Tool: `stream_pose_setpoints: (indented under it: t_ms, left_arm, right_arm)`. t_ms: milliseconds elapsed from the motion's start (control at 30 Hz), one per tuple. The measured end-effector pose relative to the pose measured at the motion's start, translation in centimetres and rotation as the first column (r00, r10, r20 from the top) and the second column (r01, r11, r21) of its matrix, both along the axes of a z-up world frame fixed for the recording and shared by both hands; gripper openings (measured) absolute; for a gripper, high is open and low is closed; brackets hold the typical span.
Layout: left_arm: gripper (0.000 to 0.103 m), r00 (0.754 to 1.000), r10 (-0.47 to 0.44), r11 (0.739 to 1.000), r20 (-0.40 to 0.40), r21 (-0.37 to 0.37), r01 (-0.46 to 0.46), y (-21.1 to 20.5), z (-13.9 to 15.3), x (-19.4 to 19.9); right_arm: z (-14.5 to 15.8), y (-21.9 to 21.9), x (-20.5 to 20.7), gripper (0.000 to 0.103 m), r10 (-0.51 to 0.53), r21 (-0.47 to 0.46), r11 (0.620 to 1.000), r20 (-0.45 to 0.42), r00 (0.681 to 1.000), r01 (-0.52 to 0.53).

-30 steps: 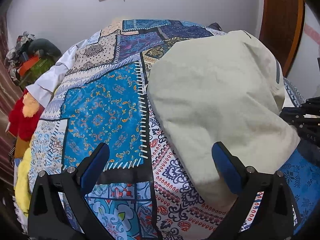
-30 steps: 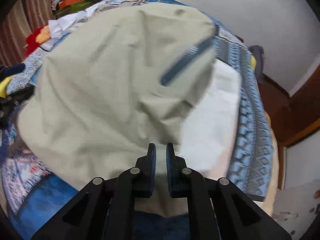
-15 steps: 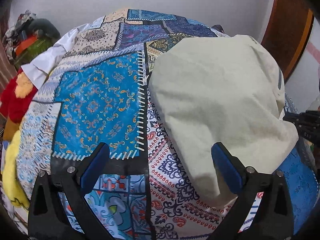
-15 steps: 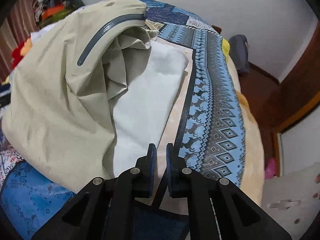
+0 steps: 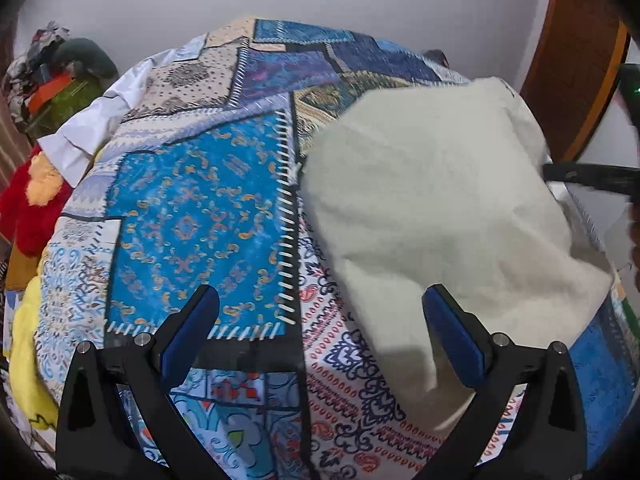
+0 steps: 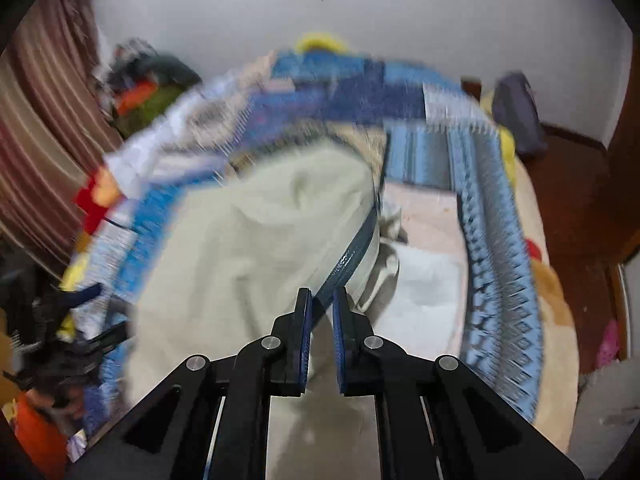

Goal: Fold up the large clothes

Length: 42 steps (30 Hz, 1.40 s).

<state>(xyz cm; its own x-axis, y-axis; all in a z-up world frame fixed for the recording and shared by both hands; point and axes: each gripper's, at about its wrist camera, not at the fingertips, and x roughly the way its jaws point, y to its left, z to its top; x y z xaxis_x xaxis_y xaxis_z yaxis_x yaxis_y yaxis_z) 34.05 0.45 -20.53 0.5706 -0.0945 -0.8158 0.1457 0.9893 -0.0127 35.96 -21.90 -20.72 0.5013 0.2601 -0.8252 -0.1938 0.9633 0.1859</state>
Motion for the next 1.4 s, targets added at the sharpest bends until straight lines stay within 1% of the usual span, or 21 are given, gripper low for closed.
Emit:
stream_pose_setpoints:
  t_ms: [67,100,167,233,333,467,500,533,567,633,700,800,867,900,933,967,1000,1100,1200,1300,1400]
  left_arm:
    - [0.103,1.0,-0.01,1.0,0.019,-0.002,0.01,-0.4,-0.1,-0.2]
    - [0.103,1.0,-0.014,1.0,0.02,0.002,0.014,-0.6,-0.2,-0.2]
    - [0.103,0.999,-0.023,1.0,0.024,0.006,0.023,-0.8,-0.3,-0.2]
    - [0.103,1.0,-0.021,1.0,0.018,-0.01,0.021,-0.6,-0.5,-0.1]
    - [0.103,1.0,-0.01,0.999,0.005,-0.042,0.01,-0.3,-0.7,0.0]
    - [0.103,1.0,0.002,0.998,0.003,-0.06,-0.002,-0.3,-0.9,0.0]
    - [0.103,1.0,0.001,0.998,0.004,-0.055,-0.001,-0.4,-0.9,0.0]
    - [0.103,1.0,0.001,0.999,0.004,-0.048,-0.001,-0.5,-0.9,0.0]
    - [0.103,1.0,0.002,0.999,0.003,-0.041,-0.002,-0.6,-0.9,0.0]
    - [0.103,1.0,0.005,1.0,0.006,-0.027,-0.005,-0.5,-0.8,-0.2]
    - [0.103,1.0,0.006,1.0,0.006,-0.022,-0.006,-0.4,-0.8,-0.3]
    - [0.103,1.0,0.013,0.999,-0.002,-0.03,-0.013,-0.3,-0.8,-0.2]
    - [0.103,1.0,0.018,0.999,-0.001,-0.033,-0.019,-0.4,-0.8,-0.2]
    - [0.103,1.0,0.02,0.999,-0.001,-0.034,-0.02,-0.4,-0.9,-0.2]
    - [0.103,1.0,0.023,0.999,-0.001,-0.034,-0.024,-0.4,-0.9,-0.3]
    - [0.103,1.0,0.027,0.999,-0.001,-0.032,-0.027,-0.4,-0.9,-0.3]
    - [0.103,1.0,0.03,0.999,0.0,-0.031,-0.03,-0.4,-0.8,-0.4]
    - [0.103,1.0,0.029,0.999,-0.001,-0.027,-0.029,-0.4,-0.9,-0.4]
    - [0.103,1.0,0.025,0.999,-0.007,-0.025,-0.026,-0.4,-0.8,-0.3]
    - [0.103,1.0,0.027,0.999,-0.003,-0.025,-0.027,-0.4,-0.8,-0.3]
    - [0.103,1.0,0.03,0.999,-0.009,-0.035,-0.03,-0.2,-0.8,-0.3]
  right_arm:
    - [-3.7,0.6,1.9,0.005,-0.036,-0.092,0.995,-0.086,0.996,0.028]
    - [-4.6,0.5,1.9,0.005,-0.043,-0.1,0.994,-0.091,0.995,0.034]
    - [-5.9,0.1,1.8,0.005,-0.033,-0.115,0.993,-0.056,0.998,0.027]
    - [-6.1,0.0,1.3,0.005,-0.02,-0.137,0.99,-0.028,0.999,0.016]
    - [-6.0,-0.2,1.4,0.005,-0.033,-0.225,0.974,0.006,0.999,0.034]
    - [-6.3,-0.7,1.1,0.005,-0.036,-0.246,0.968,0.023,0.999,0.041]
    - [-6.4,-0.9,1.0,0.005,-0.044,-0.267,0.962,0.035,0.998,0.052]
    - [-6.5,-1.1,1.2,0.005,-0.068,-0.32,0.944,0.053,0.996,0.081]
    - [-6.6,-1.5,1.2,0.005,-0.058,-0.315,0.947,0.051,0.997,0.071]
    - [-6.1,-2.5,0.9,0.005,-0.057,-0.265,0.962,0.02,0.998,0.061]
    - [-4.8,-4.0,0.1,0.005,-0.062,-0.182,0.982,-0.041,0.997,0.053]
    - [-3.0,-5.5,-1.9,0.005,-0.041,-0.118,0.992,-0.024,0.999,0.038]
    - [-3.3,-5.7,-2.7,0.005,-0.027,-0.151,0.988,-0.03,0.999,0.023]
    - [-4.3,-5.8,-2.7,0.005,-0.03,-0.183,0.983,-0.055,0.998,0.019]
    - [-6.2,-5.9,-2.6,0.005,-0.03,-0.212,0.977,-0.091,0.995,0.01]
    - [-6.7,-6.0,-2.9,0.005,-0.023,-0.205,0.979,-0.069,0.997,0.008]
    - [-6.8,-6.0,-3.6,0.005,-0.019,-0.203,0.979,-0.016,1.0,0.016]
    - [-6.8,-5.0,-4.1,0.005,-0.002,-0.289,0.957,0.018,1.0,0.007]
    - [-6.9,-5.5,-4.2,0.005,-0.028,-0.278,0.96,0.036,0.999,0.037]
    - [-7.0,-6.4,-4.1,0.005,-0.063,-0.22,0.973,0.029,0.998,0.068]
    - [-7.0,-6.2,-3.7,0.005,-0.064,-0.221,0.973,0.027,0.998,0.068]
